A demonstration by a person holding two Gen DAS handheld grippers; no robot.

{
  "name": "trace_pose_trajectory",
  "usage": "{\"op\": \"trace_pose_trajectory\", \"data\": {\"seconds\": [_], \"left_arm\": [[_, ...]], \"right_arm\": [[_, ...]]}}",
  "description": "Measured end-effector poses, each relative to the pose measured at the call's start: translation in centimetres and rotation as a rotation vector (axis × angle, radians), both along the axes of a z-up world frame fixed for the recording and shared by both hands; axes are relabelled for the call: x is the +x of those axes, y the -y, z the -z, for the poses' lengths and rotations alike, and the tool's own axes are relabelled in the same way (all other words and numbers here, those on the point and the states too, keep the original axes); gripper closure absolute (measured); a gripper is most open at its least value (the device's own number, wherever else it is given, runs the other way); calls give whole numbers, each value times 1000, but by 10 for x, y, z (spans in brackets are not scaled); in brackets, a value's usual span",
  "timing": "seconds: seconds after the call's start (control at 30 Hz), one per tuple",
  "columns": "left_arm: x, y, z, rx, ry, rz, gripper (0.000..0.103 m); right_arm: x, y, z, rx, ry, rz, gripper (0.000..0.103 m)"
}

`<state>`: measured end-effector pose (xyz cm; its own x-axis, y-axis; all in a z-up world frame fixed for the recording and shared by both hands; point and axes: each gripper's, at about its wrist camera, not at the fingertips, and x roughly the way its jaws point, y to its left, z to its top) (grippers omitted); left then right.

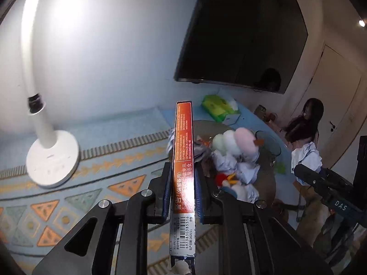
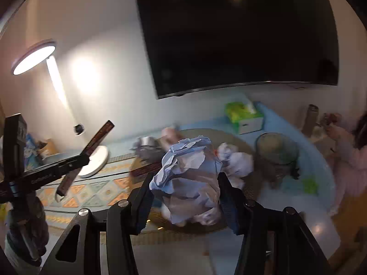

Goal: Organize objects
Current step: 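Open both grippers over the woven bowl, then return both grippers to the desk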

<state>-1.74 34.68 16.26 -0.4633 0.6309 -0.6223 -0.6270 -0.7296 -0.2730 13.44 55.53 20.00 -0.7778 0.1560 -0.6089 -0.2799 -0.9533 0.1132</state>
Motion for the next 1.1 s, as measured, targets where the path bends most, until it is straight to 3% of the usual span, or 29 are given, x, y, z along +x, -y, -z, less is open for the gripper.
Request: {"op": "trace_pose_trajectory", "data": {"seconds": [0.2,0.23,0.27,0.47,0.53,0.73,0.87,1.03,1.1], "left_arm": [[-32,-69,11,-1,33,76,86],[-38,-75,15,7,54,91,82],[-45,-80,18,15,81,102,67],[-55,-64,28,60,162,114,66],[-48,-44,26,80,160,103,66],[-14,33,24,13,76,-4,64],[6,101,33,-23,73,-101,62],[45,206,61,-79,55,-333,57],[55,245,74,-100,61,-434,54]], "right_arm": [[-50,-44,17,-38,77,-6,49],[-60,-50,21,-51,90,-11,44],[-65,-55,24,-70,99,-21,35],[-61,-67,33,-148,102,-19,34],[-53,-65,33,-153,93,-17,34],[-24,-33,21,-105,55,-45,33],[-5,-10,15,-157,25,-91,33],[9,59,21,-178,24,-210,29],[7,98,34,-154,56,-275,21]]}}
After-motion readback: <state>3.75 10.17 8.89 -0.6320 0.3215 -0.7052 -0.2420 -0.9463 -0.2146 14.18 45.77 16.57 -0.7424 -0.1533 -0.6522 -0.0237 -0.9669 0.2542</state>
